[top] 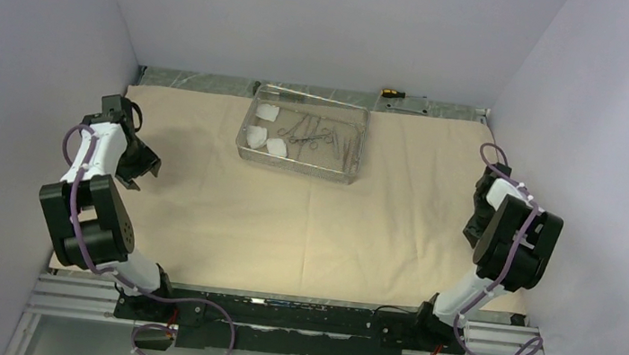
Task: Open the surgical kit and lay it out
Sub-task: Smooth out the surgical kit at the center of the board.
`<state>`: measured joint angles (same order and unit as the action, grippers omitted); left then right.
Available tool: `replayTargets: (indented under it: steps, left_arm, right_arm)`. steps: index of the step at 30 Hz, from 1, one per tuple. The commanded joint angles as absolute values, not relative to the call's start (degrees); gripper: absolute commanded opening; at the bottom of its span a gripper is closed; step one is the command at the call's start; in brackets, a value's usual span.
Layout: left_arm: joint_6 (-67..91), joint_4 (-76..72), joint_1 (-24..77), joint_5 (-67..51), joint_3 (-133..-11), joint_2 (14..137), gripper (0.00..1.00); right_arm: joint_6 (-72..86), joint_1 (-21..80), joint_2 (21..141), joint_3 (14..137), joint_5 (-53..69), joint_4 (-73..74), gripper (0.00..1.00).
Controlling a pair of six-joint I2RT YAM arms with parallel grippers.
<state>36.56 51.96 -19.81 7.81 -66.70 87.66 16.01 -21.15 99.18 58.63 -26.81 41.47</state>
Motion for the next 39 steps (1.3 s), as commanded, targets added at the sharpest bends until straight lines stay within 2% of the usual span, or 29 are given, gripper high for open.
replayTargets:
  steps: [1, 4, 8, 13, 18, 22, 28, 32, 39]
  left_arm:
    - [34.9, 49.4, -21.0, 7.3, -66.5, 89.1, 0.57]
    - [33.8, 49.7, -21.1, 6.3, -69.1, 90.3, 0.57]
    - [30.1, 48.6, -21.1, 0.2, -74.0, 92.2, 0.6]
    - [23.2, 44.4, -20.8, -9.3, -80.3, 97.2, 0.72]
    - [20.2, 42.4, -20.0, -12.6, -89.5, 106.2, 0.87]
    - [17.1, 36.4, -17.7, -13.1, -94.9, 113.5, 0.88]
    - [15.7, 35.2, -14.4, -9.5, -111.7, 126.4, 0.86]
    - [15.0, 37.9, -12.9, -2.4, -123.1, 134.9, 0.8]
    - [10.0, 32.7, -10.7, 6.9, -125.4, 140.6, 0.81]
  right_arm:
    - [15.4, -21.8, 97.2, 59.3, -26.7, 40.6, 0.42]
    - [16.6, -21.7, 96.2, 61.0, -26.0, 41.6, 0.41]
    - [20.5, -21.1, 95.8, 69.4, -22.8, 45.9, 0.41]
    - [21.1, -17.2, 95.6, 76.7, -11.1, 39.2, 0.48]
    - [19.4, -12.7, 103.0, 84.0, -5.0, 32.2, 0.59]
    - [17.7, -10.2, 113.6, 95.4, -4.0, 31.8, 0.68]
    - [14.0, -7.2, 125.3, 106.6, -2.8, 28.5, 0.71]
    - [10.3, -5.5, 131.8, 113.5, -5.3, 28.8, 0.72]
    - [3.1, -4.5, 137.3, 117.6, -10.6, 27.0, 0.76]
